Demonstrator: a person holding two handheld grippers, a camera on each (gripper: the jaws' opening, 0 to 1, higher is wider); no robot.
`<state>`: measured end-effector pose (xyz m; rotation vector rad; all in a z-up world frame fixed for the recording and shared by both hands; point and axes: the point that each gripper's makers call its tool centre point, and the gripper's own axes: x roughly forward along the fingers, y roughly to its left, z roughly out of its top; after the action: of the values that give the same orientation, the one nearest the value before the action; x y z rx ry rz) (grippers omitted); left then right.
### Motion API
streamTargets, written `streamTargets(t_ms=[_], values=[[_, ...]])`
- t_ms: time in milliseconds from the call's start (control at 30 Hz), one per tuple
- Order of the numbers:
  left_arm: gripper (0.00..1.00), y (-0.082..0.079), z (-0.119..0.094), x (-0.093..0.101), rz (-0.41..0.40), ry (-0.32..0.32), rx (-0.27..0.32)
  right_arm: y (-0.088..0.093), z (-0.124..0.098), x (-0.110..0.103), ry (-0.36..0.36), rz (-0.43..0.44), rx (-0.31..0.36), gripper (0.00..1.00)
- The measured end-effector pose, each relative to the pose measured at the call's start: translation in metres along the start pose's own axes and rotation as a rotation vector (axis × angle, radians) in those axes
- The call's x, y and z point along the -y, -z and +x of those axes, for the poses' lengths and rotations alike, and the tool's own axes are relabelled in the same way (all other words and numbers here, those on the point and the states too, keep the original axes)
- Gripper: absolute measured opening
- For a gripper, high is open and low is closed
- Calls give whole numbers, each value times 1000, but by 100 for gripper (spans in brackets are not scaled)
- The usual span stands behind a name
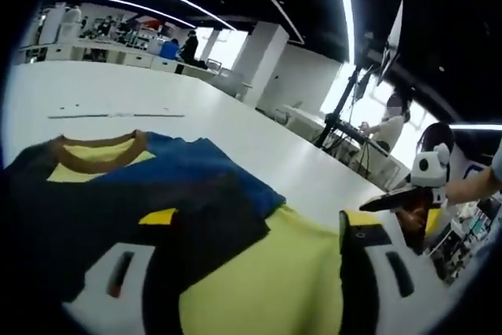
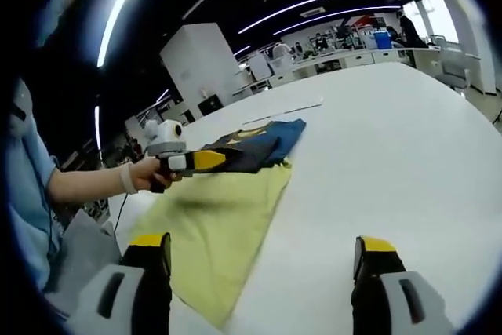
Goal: Fold the garment on the visible template until the final outline fits inside the template.
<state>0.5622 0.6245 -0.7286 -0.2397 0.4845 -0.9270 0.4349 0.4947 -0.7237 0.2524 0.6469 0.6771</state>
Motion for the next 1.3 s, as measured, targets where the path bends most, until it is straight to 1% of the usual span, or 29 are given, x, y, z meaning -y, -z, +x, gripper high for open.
streamTargets(t_ms=[67, 167, 233, 333, 467, 533, 600, 700, 767, 800, 833, 867, 900, 933, 1000, 1067, 1167, 1233, 1300], values=[[83, -2, -4, 0, 7, 0, -8, -2, 0, -2, -2, -7, 1, 98], [84, -4, -11, 0, 40, -3, -24, -6, -1, -4, -3, -18, 4, 98], [84, -7, -19, -1, 54, -7, -36, -8, -2, -5, -3, -23, 5, 98], [83, -9, -34, -4, 67, -14, -39, -12, -3, -7, -7, -31, 7, 98], [83, -6, -50, -8, 86, -36, -55, -14, -2, -10, -11, -44, 8, 98], [83, -5, -62, -9, 91, -41, -51, -16, -1, -13, -15, -53, 7, 98], [83, -2, -74, -9, 79, -44, -49, -17, 1, -16, -19, -67, 1, 98], [84, 6, -96, -13, 98, -75, -65, -14, 5, -23, -30, -135, -31, 98], [84, 8, -112, -16, 76, -91, -56, -16, 8, -27, -39, -128, -27, 98], [83, 7, -119, -16, 30, -95, -22, -17, 9, -30, -47, -124, -22, 98], [83, 9, -125, -16, 23, -92, -25, -18, 10, -31, -51, -124, -17, 99], [83, 11, -133, -19, 36, -109, -37, -19, 11, -33, -54, -127, -16, 99], [84, 11, -136, -21, 40, -124, -38, -20, 12, -35, -57, -130, -13, 98], [83, 12, -144, -23, 52, -139, -37, -21, 13, -37, -62, -132, -10, 99], [83, 13, -156, -23, 39, -150, -34, -22, 14, -40, -69, -132, -7, 98], [83, 14, -168, -23, 47, -168, -37, -23, 14, -44, -78, -135, -7, 98], [83, 13, -186, -23, 39, -193, -23, -24, 14, -46, -86, -142, -6, 99], [82, 13, -197, -20, 7, -197, -2, -26, 13, -48, -89, -146, -1, 99], [82, 16, -208, -18, 8, -207, 0, -27, 12, -48, -89, -148, 0, 99]])
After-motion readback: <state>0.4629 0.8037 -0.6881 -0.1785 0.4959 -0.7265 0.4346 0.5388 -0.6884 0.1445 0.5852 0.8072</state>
